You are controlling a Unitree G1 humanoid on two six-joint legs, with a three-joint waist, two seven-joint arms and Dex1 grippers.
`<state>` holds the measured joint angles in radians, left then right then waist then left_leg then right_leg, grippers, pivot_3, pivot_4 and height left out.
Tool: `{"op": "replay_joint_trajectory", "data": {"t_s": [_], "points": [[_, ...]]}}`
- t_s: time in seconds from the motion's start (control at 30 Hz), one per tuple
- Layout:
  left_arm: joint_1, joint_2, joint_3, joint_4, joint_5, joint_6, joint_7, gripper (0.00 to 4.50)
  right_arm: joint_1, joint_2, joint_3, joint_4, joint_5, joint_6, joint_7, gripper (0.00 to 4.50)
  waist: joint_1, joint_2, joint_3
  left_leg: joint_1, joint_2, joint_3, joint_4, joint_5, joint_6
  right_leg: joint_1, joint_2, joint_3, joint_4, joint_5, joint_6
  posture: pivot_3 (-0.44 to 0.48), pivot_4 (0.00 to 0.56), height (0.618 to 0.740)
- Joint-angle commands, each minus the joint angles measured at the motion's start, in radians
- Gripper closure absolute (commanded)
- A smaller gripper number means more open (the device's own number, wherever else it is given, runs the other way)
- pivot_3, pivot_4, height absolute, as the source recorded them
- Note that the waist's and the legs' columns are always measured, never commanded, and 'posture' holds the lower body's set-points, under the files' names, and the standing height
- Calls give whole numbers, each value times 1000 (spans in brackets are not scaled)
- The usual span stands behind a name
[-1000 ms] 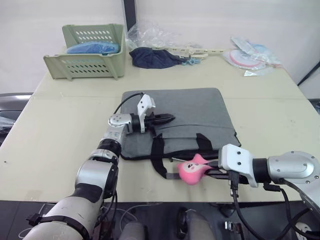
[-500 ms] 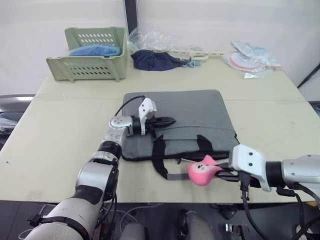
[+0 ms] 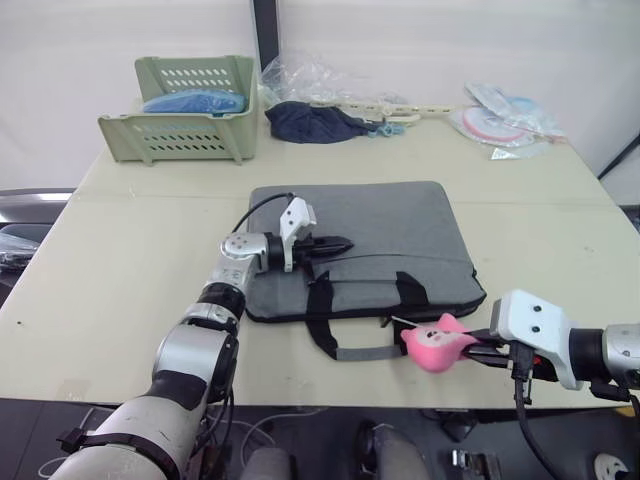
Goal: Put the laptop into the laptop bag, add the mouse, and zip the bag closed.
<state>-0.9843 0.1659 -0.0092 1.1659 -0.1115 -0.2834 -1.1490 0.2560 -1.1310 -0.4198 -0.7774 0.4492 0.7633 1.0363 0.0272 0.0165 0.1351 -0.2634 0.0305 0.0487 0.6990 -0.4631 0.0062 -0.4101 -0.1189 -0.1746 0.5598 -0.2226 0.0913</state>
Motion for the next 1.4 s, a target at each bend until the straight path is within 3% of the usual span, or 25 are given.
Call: {"op": "replay_joint_trajectory", "data": {"t_s": [0.03, 0.27, 0.6, 1.03, 1.4], "points": [[92, -6, -67, 100, 93, 51, -14, 4500, 66, -3, -73, 55, -59, -41, 30, 4484, 0, 0, 0, 0, 0, 0, 0, 0, 0, 0, 0, 0, 0, 0, 0, 0, 150, 740], [89, -6, -68, 100, 93, 50, -14, 4500, 161, 13, -127, 172, -130, -156, 69, 4484, 0, 1, -1, 0, 0, 0, 0, 0, 1, 0, 0, 0, -1, 0, 0, 0, 150, 740], [87, 0, -68, 100, 94, 50, -12, 4500, 177, 30, -103, 377, -209, -318, 68, 4484, -1, 1, -2, 0, 0, 0, 0, 0, 1, 1, 0, 0, -1, 0, 0, 0, 150, 740], [84, 9, -67, 99, 94, 53, -14, 4500, 73, 31, -21, 640, -315, -493, -1, 4484, -2, 2, -2, 0, 0, 0, 0, 0, 1, 1, 0, -1, -1, 0, 1, 0, 150, 740], [83, 11, -68, 99, 94, 54, -17, 4500, -37, 23, 48, 752, -393, -553, -77, 4484, -3, 4, -3, 0, 0, 1, 0, 0, 1, 1, 0, -1, -1, 1, 1, 0, 150, 740]]}}
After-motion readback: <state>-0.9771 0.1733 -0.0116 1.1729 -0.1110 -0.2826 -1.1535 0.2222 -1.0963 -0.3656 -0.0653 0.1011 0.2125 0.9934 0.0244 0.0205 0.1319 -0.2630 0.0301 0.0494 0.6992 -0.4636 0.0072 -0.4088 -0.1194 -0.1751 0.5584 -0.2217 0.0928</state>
